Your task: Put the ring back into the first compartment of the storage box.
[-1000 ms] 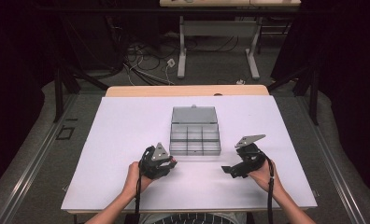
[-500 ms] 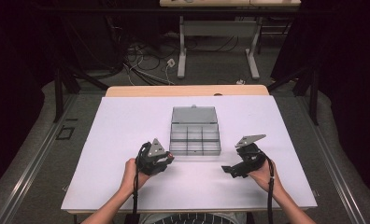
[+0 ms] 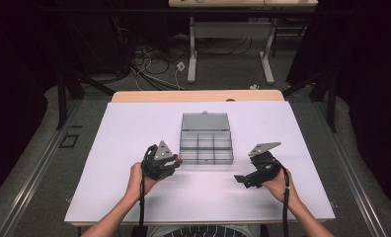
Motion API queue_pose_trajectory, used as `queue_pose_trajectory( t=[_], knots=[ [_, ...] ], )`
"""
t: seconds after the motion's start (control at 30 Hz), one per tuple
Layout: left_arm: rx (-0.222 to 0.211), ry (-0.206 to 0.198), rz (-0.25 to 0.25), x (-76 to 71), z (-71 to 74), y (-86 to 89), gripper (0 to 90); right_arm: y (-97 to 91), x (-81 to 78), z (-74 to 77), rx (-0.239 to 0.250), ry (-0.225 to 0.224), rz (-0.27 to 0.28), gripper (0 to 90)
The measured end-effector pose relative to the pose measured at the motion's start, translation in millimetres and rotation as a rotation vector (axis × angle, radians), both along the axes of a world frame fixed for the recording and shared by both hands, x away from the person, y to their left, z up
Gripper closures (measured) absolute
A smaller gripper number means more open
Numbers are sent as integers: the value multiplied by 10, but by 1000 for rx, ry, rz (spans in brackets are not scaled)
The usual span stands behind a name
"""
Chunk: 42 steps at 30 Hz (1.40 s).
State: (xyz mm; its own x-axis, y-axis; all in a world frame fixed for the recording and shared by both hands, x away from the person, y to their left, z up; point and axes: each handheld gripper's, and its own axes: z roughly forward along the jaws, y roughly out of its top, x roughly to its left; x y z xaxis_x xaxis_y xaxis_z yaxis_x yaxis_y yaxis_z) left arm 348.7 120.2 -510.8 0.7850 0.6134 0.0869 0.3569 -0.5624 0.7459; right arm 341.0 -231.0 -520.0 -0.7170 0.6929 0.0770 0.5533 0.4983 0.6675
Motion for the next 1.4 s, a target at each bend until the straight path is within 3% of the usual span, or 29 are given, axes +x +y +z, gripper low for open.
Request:
queue_pose_trajectory(
  t=[0.63, 0.97, 1.4],
  knots=[
    [-7, -38, 16, 208, 172, -76, 705, -8, -5, 12, 0, -8, -10, 42],
    [-7, -49, 41, 358, 207, -96, 705, -12, 2, 13, -1, 4, -5, 42],
    [2, -68, 72, 573, 240, -176, 705, -16, 8, 1, 7, -13, -10, 44]
  ],
)
